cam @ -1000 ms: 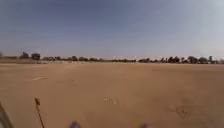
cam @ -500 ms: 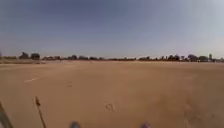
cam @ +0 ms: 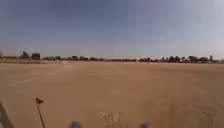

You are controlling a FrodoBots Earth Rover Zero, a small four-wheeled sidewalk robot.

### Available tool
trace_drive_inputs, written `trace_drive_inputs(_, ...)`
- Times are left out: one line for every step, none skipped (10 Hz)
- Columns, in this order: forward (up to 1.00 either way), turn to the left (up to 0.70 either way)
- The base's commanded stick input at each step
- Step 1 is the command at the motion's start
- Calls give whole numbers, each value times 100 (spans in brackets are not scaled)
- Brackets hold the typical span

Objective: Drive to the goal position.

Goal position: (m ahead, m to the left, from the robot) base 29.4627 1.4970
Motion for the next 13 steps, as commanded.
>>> trace_drive_inputs(50,0)
trace_drive_inputs(50,0)
trace_drive_inputs(50,0)
trace_drive_inputs(50,0)
trace_drive_inputs(50,0)
trace_drive_inputs(50,0)
trace_drive_inputs(50,0)
trace_drive_inputs(50,0)
trace_drive_inputs(50,0)
trace_drive_inputs(50,0)
trace_drive_inputs(50,0)
trace_drive_inputs(50,0)
trace_drive_inputs(50,0)
